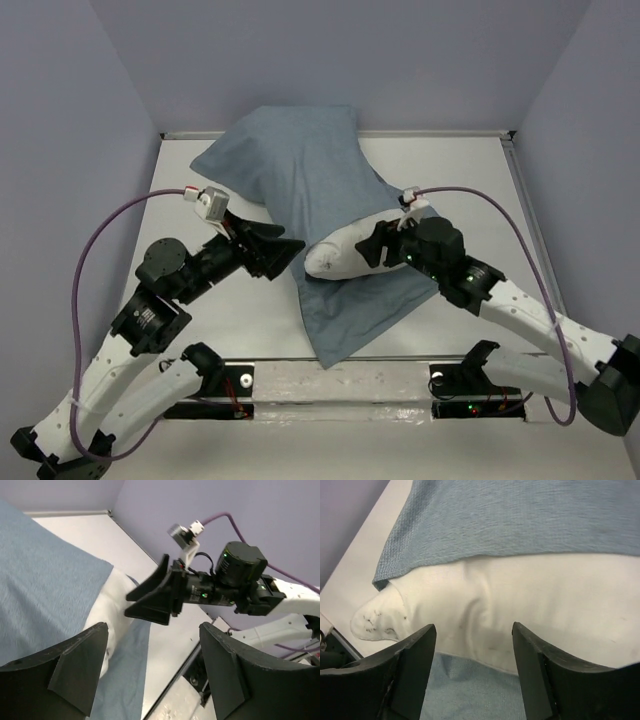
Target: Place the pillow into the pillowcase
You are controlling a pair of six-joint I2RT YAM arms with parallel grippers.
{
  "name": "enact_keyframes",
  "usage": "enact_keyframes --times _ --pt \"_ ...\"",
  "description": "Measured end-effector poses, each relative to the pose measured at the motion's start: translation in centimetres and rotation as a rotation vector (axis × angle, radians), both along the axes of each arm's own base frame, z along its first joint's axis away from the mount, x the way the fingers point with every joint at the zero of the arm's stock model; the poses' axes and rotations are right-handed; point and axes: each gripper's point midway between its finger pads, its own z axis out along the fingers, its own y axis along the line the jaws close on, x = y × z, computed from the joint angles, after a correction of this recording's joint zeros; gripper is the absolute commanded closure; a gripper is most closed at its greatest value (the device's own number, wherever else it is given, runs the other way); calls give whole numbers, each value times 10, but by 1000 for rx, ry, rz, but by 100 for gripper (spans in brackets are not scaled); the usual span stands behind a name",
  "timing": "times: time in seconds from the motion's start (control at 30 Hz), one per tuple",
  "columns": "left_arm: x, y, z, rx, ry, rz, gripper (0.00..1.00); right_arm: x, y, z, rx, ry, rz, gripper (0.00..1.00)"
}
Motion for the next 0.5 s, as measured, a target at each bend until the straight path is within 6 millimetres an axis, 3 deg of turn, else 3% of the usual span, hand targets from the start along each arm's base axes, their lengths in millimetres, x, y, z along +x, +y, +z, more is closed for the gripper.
enact_keyframes --times 0.03,0.07,0.1,0.13,0.27,0.43,0.47,0.5 --pt "1 1 9 -3 -26 9 17 -4 -7 6 6 -8 -5 59" --pt "5 -1 13 4 -41 22 17 -7 -19 12 17 -16 -23 69" --pt "11 -5 14 25 -49 39 16 -8 -26 15 21 -18 -37 91" --pt "15 -11 11 45 -44 48 15 -9 -35 17 21 -17 -56 100" --pt "40 -65 -13 229 -44 67 13 3 -66 11 6 14 -176 100" --pt "92 -123 -87 579 -73 105 12 15 -111 -18 -29 83 -362 99" --pt "99 -129 -97 625 -81 108 12 14 -119 -25 -39 98 -385 91" --pt "109 -136 -111 695 -98 109 11 14 -123 -28 -43 105 -400 66"
